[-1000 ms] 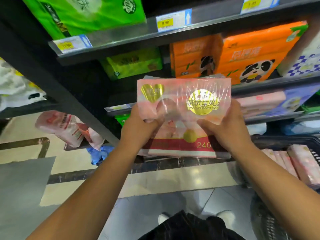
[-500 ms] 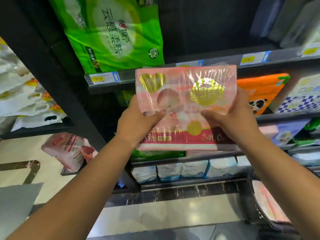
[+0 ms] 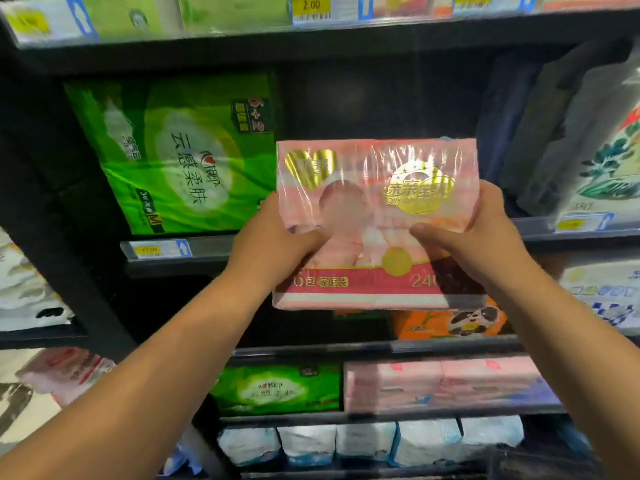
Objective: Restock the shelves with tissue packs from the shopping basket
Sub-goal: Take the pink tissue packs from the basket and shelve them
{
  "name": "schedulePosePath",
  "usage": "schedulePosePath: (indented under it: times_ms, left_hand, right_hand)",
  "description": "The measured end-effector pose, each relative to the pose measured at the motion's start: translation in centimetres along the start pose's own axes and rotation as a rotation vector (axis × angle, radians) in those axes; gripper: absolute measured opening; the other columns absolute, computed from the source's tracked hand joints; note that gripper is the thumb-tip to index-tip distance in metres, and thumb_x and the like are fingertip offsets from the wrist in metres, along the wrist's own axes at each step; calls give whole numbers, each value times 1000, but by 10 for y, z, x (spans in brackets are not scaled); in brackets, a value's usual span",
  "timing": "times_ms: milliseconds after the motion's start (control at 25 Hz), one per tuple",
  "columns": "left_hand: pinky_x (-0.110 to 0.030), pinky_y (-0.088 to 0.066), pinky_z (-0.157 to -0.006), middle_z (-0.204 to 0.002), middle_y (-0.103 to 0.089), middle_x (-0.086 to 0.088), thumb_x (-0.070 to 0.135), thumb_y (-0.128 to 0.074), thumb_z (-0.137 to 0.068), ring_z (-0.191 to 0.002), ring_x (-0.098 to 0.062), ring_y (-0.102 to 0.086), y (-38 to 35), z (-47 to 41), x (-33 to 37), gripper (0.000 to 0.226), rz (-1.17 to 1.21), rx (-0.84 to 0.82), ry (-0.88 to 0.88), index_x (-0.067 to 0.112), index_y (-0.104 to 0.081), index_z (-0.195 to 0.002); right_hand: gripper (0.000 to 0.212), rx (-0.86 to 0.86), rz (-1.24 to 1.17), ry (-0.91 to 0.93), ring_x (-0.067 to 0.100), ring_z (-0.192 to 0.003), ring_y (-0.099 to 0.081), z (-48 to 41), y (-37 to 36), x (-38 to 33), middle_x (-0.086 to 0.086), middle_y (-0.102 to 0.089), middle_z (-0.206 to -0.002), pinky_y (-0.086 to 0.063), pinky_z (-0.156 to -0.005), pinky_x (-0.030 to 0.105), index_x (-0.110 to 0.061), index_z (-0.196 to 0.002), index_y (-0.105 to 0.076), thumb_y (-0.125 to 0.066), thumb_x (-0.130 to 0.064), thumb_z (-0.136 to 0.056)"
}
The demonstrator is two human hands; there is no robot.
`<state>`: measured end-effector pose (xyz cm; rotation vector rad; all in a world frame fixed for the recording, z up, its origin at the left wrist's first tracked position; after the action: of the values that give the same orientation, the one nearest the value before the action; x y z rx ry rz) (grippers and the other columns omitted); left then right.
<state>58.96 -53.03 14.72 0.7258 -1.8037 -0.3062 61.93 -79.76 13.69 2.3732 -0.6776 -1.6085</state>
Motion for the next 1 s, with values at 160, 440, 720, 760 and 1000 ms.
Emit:
schedulePosePath:
  times_ms: [160, 440, 720, 760, 1000]
  left_hand:
    - [-40, -49, -91, -110, -66, 14, 42, -76, -76, -100, -11, -62, -26, -35, 28, 50, 18, 30, -7, 33, -55, -120]
    - [-47, -51, -93, -110, -68, 11, 30, -77, -78, -101, -13, -64, -56, -74, 51, 38, 98, 49, 33, 37, -59, -110]
    - [-37, -57, -83, -97, -72, 10, 27, -78, -78, -86, -6, -69, -62, -119, 61, 33, 155, 28, 47, 28, -65, -109]
    - [-36, -57, -81, -94, -71, 10, 25, -79, -78, -84, -7, -69, -64, -127, 61, 29, 159, 32, 44, 28, -65, -103]
    - [-45, -55, -82, -91, -71, -7, 29, -84, -69, -85, -25, -68, -88, -179, 40, 32, 29, 9, 39, 16, -64, -90]
  right_hand:
    - [81, -6, -78, -53, 17, -102, -62, -44, 27, 19, -5, -61, -117, -52, -88, 40, -28, -130, -41, -87, -32, -63]
    - [73, -65, -162, -34, 14, -102, -61, -94, 48, 32, -5, -59, -117, -53, -77, 31, -26, -127, -37, -82, -13, -71]
    - [68, -78, -106, -17, 14, -103, -63, -144, 51, 39, -8, -61, -118, -53, -88, 40, -30, -129, -41, -82, -25, -75]
    - [69, -58, -113, -18, 13, -102, -62, -149, 49, 38, -7, -60, -117, -53, -86, 36, -29, -129, -40, -82, -22, -75]
    - [62, 59, -19, -133, 18, -95, -59, -172, 29, 57, 3, -57, -111, -48, -72, 31, -13, -119, -38, -81, -22, -76]
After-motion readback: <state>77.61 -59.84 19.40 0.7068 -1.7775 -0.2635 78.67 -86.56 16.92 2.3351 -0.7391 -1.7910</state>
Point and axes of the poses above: each hand's wrist, its own z-axis away from the middle knuckle, its own y-axis out of the back of the hand, x = y × z, the point moved 3 cm from there along -z, towards the middle knuckle
